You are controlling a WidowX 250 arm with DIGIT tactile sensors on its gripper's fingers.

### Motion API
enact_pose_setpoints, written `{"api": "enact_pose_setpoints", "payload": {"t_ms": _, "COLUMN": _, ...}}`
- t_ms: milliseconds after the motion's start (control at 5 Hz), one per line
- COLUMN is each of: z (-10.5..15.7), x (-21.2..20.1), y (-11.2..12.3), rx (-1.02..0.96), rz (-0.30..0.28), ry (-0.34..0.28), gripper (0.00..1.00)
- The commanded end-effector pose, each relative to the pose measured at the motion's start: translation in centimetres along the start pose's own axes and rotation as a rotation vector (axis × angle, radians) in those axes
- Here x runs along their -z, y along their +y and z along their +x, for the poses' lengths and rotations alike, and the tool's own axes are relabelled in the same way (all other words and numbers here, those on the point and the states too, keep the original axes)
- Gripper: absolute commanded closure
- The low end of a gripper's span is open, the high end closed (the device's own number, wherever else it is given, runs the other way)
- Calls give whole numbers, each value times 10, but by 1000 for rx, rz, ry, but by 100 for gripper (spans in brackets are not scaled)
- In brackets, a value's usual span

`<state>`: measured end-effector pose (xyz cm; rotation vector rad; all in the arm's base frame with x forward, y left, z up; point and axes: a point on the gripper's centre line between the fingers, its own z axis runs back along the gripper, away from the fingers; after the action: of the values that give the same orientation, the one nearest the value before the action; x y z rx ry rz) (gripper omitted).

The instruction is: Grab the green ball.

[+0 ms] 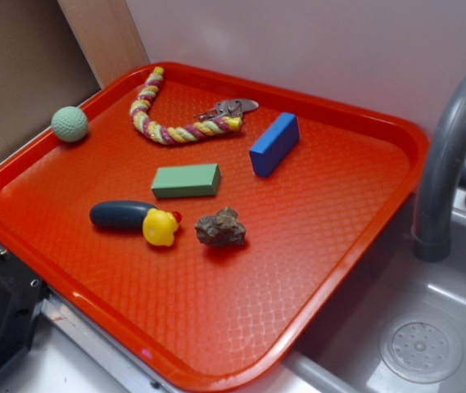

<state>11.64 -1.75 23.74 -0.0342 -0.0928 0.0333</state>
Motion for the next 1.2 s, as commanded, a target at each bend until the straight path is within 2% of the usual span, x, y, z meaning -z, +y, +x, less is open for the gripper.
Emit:
{"api": "enact_pose_setpoints", "payload": {"t_ms": 0, "z": 0, "x": 0, "y": 0, "rx": 0, "rz": 0, "ry": 0, "gripper": 0}}
{"api": "enact_pose_setpoints", "payload": {"t_ms": 200, "z": 47, "x": 49, "y": 39, "rx": -247, "rz": 16, "ry": -71, "gripper": 0}}
{"api": "enact_pose_setpoints", "payload": {"t_ms": 400, "z": 61, "x": 73, "y": 74, "rx": -475, "rz": 37, "ry": -131, "gripper": 0}}
{"api": "enact_pose_setpoints", "payload": {"t_ms": 600, "z": 66, "x": 105, "y": 106, "rx": -665, "rz": 132, "ry": -160, "gripper": 0}}
{"api": "enact_pose_setpoints", "payload": {"t_ms": 800, "z": 76, "x": 138, "y": 132, "rx": -744, "rz": 206, "ry": -163, "gripper": 0}}
{"api": "enact_pose_setpoints", "payload": {"t_ms": 1000, "z": 88, "x": 169, "y": 161, "rx": -794, "rz": 237, "ry": -132, "gripper": 0}}
